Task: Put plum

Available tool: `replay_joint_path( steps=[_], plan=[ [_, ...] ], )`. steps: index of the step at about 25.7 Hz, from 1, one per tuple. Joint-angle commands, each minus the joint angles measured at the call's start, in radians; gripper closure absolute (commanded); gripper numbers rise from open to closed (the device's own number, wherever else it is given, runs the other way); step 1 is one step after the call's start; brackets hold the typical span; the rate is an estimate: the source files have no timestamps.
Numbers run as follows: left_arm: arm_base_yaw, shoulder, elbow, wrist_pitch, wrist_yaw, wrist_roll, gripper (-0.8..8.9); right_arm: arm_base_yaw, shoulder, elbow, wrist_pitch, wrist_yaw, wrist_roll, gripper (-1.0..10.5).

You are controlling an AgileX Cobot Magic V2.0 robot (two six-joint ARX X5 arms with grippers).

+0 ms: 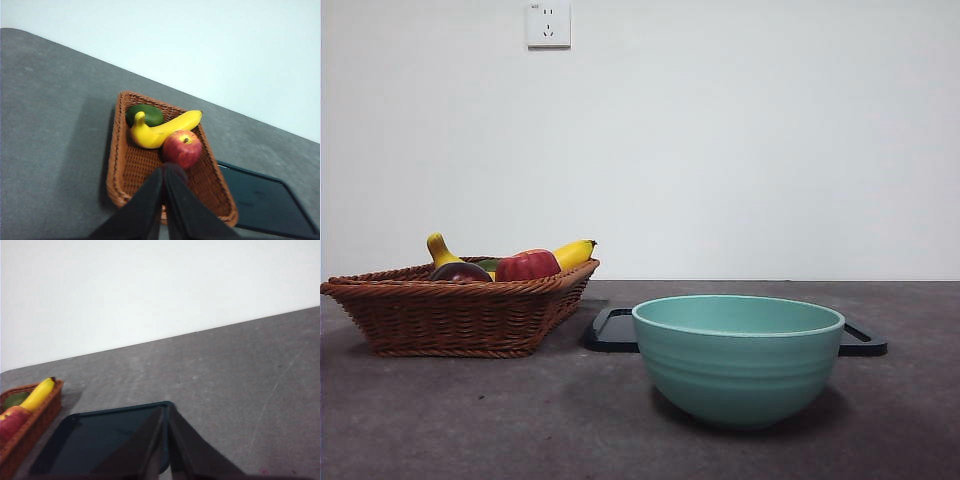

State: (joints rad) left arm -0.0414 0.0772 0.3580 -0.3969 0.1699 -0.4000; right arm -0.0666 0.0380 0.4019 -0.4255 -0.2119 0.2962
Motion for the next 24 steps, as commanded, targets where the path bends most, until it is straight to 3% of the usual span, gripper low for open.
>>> replay_joint_path(
  steps=[1,14,18,24],
  plan=[
    [0.002,0.042,0.086,-0.040,0.040,0.057,8.05,-0.001,0.041,0.082,-0.063,-0.030,-0.023,9.4],
    [0.001,0.371,0.414,-0.353,0.330,0.281,8.05,0.004,0.372,0.436,-0.447,-0.289,-0.182,9.4],
    [-0.006,0.470,0.490,-0.457,0.387,0.356,8.05,0.035,0.454,0.516,-0.515,-0.322,-0.208,9.4],
    [-0.046,0.570,0.574,-0.580,0.393,0.437,8.05,0.125,0.578,0.594,-0.664,-0.340,-0.280,9.4]
  ],
)
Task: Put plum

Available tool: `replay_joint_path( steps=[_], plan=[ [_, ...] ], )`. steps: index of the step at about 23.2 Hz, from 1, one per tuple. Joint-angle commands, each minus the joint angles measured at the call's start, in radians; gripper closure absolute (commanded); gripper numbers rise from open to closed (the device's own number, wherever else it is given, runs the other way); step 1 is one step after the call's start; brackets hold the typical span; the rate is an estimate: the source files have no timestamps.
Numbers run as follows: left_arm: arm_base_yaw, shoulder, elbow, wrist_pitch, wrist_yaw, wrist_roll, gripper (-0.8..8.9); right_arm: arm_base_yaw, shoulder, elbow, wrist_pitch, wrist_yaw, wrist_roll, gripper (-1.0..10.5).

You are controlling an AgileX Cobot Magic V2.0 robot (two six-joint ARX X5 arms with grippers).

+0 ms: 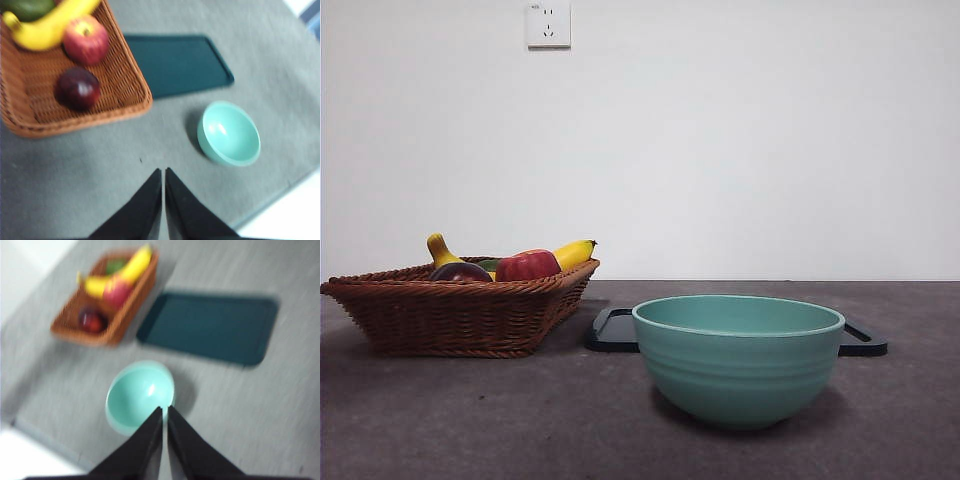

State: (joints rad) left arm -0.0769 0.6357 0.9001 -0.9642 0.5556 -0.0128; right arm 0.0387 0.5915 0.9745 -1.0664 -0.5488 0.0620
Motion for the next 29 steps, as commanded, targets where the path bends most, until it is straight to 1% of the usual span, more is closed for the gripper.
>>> replay_joint_path(
  steps=[1,5,9,10,11,13,14,16,17,20,22,29],
  plan=[
    [-0.019,0.017,0.036,-0.024,0.007,0.057,8.05,0.040,0.041,0.025,-0.048,-0.003,-0.055,9.4],
    [-0.035,0.017,0.037,-0.046,0.006,0.062,8.05,0.106,0.081,0.025,-0.109,-0.002,-0.097,9.4],
    [-0.035,0.017,0.037,-0.045,0.006,0.062,8.03,0.121,0.080,0.025,-0.103,-0.002,-0.097,9.4],
    [-0.035,0.017,0.037,-0.045,0.006,0.061,7.74,0.121,0.080,0.025,-0.103,-0.002,-0.097,9.4],
    [-0.035,0.017,0.037,-0.045,0.006,0.061,7.15,0.121,0.080,0.025,-0.103,-0.002,-0.097,9.1],
    [-0.035,0.017,0.037,-0.045,0.006,0.060,6.13,0.121,0.080,0.025,-0.103,-0.002,-0.095,8.0],
    [-0.035,0.017,0.037,-0.045,0.006,0.059,5.38,0.121,0.080,0.025,-0.102,-0.002,-0.092,7.1],
    [-0.035,0.017,0.037,-0.045,0.006,0.052,4.55,0.121,0.080,0.025,-0.102,-0.002,-0.091,6.1],
    [-0.035,0.017,0.037,-0.045,0.006,0.052,4.29,0.121,0.080,0.025,-0.102,-0.002,-0.091,5.8],
    [-0.035,0.017,0.037,-0.046,0.006,0.046,4.24,0.121,0.080,0.025,-0.102,-0.002,-0.091,5.7],
    [-0.035,0.018,0.037,-0.047,0.006,0.045,4.04,0.121,0.080,0.025,-0.102,-0.002,-0.090,5.7],
    [-0.035,0.018,0.037,-0.045,0.006,0.026,4.05,0.121,0.080,0.025,-0.102,-0.002,-0.088,5.7]
  ],
)
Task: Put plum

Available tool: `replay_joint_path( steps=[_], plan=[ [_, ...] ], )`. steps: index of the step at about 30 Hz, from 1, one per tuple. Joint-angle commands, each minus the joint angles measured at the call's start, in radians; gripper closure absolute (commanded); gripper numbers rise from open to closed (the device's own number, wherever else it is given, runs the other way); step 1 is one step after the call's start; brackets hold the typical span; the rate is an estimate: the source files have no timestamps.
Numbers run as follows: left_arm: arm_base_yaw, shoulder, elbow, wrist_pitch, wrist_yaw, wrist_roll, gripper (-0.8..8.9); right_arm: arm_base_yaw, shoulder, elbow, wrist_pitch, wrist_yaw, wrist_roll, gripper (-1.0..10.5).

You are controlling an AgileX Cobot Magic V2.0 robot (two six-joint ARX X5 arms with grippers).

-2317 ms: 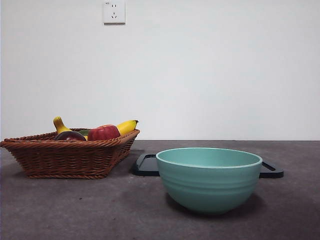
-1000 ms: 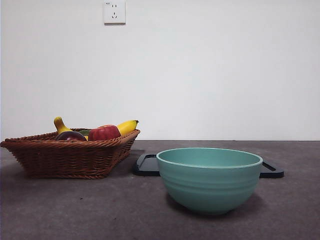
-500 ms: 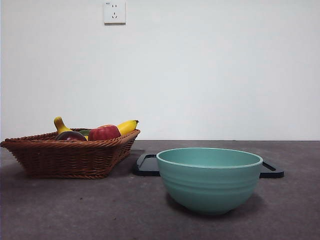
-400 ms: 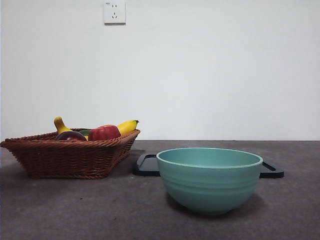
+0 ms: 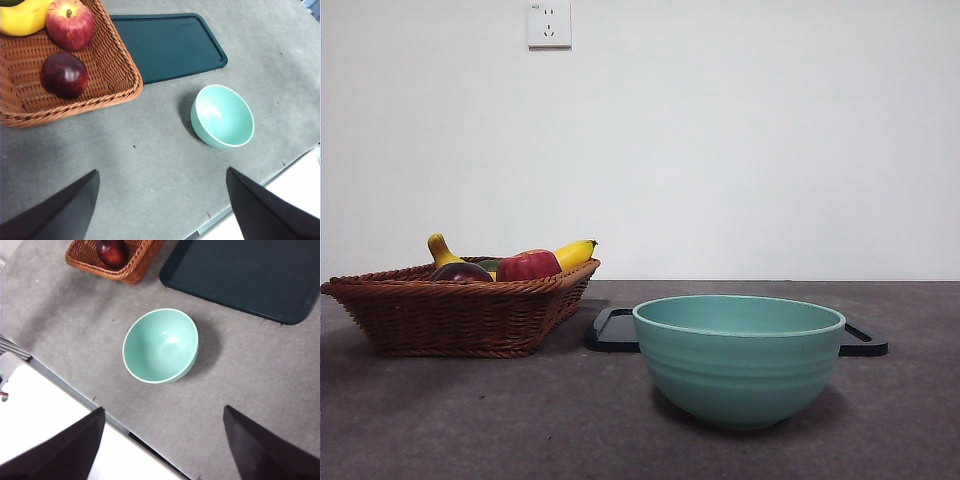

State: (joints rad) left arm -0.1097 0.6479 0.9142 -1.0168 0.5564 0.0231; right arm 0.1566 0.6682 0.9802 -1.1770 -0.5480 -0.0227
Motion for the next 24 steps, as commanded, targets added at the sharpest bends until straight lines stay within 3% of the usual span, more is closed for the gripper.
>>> replay_joint_path(
  steps=[1,14,24],
  plan=[
    [-0.002,0.006,0.023,0.009,0.005,-0.010,4.07,0.003,0.004,0.019,0.009,-0.003,-0.003,5.7],
    [-0.017,0.143,0.063,0.079,-0.028,-0.016,4.09,0.003,0.004,0.019,0.010,-0.002,-0.003,5.7],
    [-0.092,0.407,0.226,0.150,-0.213,-0.015,4.10,0.003,0.004,0.019,0.023,-0.002,-0.003,5.7]
  ],
)
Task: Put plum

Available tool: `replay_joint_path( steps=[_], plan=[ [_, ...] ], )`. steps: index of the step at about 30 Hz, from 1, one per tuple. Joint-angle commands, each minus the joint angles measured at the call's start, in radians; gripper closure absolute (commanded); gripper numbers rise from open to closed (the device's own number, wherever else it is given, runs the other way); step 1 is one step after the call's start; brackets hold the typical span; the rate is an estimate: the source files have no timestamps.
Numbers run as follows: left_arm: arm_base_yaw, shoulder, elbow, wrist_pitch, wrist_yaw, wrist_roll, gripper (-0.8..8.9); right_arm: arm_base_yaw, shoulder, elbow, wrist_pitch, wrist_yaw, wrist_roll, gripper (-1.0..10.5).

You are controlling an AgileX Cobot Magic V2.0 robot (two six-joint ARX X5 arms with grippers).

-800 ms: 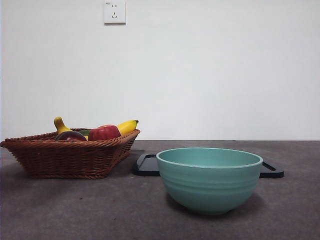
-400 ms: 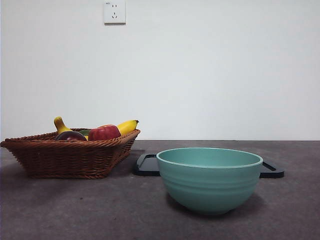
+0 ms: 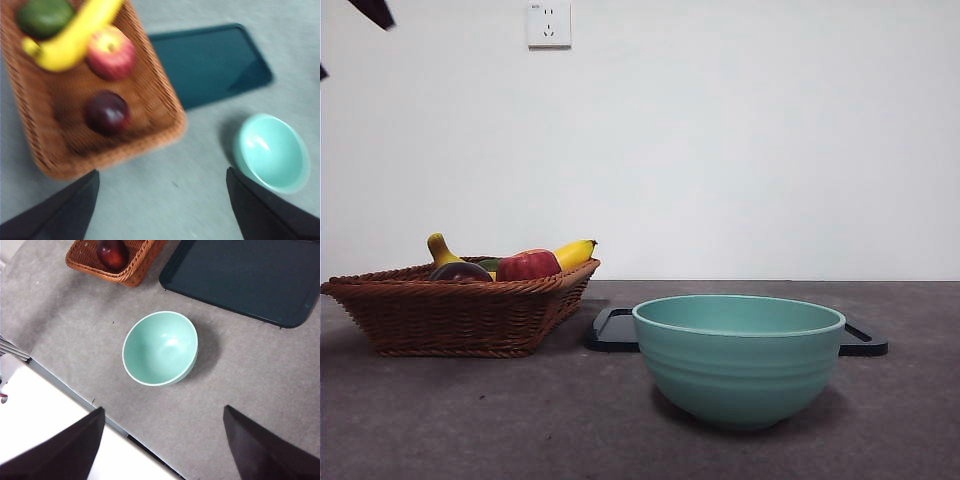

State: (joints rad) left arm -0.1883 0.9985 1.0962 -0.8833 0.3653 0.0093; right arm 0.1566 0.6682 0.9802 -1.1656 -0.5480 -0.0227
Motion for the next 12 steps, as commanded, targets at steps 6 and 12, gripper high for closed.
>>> replay_joint_path(
  steps=[6,12],
  plan=[
    [-0.053,0.229,0.129,0.050,-0.071,0.009,4.10,0.003,0.004,0.019,0.012,-0.002,-0.003,5.7],
    [-0.082,0.374,0.153,0.124,-0.117,0.018,4.11,0.003,0.004,0.019,0.012,-0.002,-0.003,5.7]
  ],
)
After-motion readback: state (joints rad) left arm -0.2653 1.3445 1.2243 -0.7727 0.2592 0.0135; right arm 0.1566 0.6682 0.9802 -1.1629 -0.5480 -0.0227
